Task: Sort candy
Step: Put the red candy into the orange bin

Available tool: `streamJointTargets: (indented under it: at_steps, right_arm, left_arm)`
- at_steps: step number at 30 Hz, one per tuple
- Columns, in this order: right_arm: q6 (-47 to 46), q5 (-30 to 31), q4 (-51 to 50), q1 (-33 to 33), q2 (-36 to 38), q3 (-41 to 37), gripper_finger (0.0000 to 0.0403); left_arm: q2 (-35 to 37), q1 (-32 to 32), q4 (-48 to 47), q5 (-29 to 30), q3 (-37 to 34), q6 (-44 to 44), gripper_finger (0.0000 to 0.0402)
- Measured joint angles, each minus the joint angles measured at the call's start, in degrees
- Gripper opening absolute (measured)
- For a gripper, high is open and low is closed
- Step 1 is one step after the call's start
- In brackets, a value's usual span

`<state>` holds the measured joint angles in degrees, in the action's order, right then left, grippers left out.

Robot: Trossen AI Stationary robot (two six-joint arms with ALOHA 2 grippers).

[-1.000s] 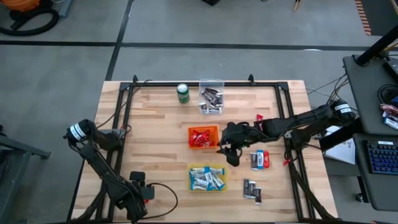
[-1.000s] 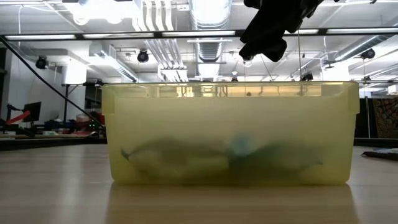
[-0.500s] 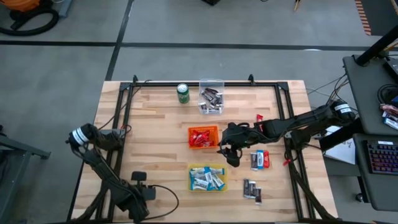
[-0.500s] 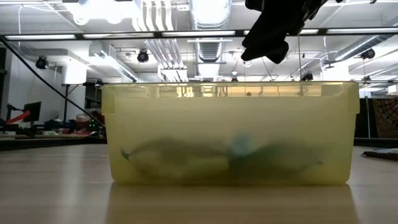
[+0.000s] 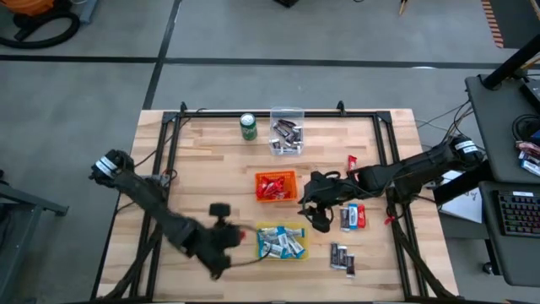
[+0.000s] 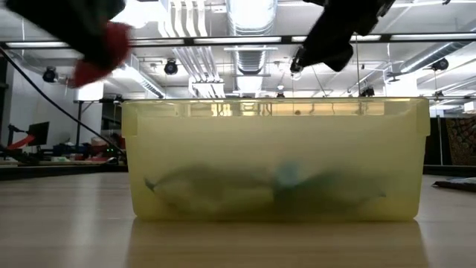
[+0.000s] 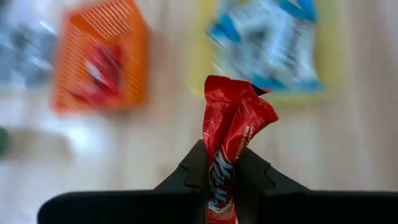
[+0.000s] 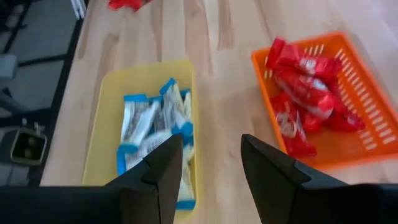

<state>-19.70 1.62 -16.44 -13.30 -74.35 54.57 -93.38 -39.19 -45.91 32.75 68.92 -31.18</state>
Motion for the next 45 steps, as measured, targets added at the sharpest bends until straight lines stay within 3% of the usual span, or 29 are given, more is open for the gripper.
streamJointTargets:
  at_steps: [9, 13, 20, 29, 39, 45]
  right_arm:
    - [-6.6, 0.0, -11.4, -2.2, 2.7, -0.1, 0.0154]
    - [-8.5, 0.7, -13.8, -2.2, 4.8, -0.2, 0.0151]
    - [-8.8, 4.8, -14.3, -2.2, 6.0, -0.5, 0.0151]
    - [-8.8, 7.5, -15.2, -2.2, 6.0, -0.5, 0.0151]
    - [-10.5, 10.5, -15.2, -1.9, 6.0, -0.5, 0.0151]
    - [-15.4, 14.9, -17.7, -0.2, 6.0, -0.5, 0.0151]
  left_arm:
    - [0.7, 16.0, 19.1, 2.3, -4.6, 24.8, 0.0021]
    - [0.7, 22.0, 22.0, 1.6, -5.1, 29.0, 0.0021]
    - [0.0, 30.0, 29.9, -5.3, -5.3, 30.5, 0.0022]
    - [-4.2, 32.1, 38.4, -6.8, -5.3, 30.7, 0.0035]
    - [-5.0, 32.6, 39.9, -6.9, -5.3, 31.5, 0.0139]
    - [-4.5, 32.4, 38.4, -6.8, -5.3, 32.2, 0.017]
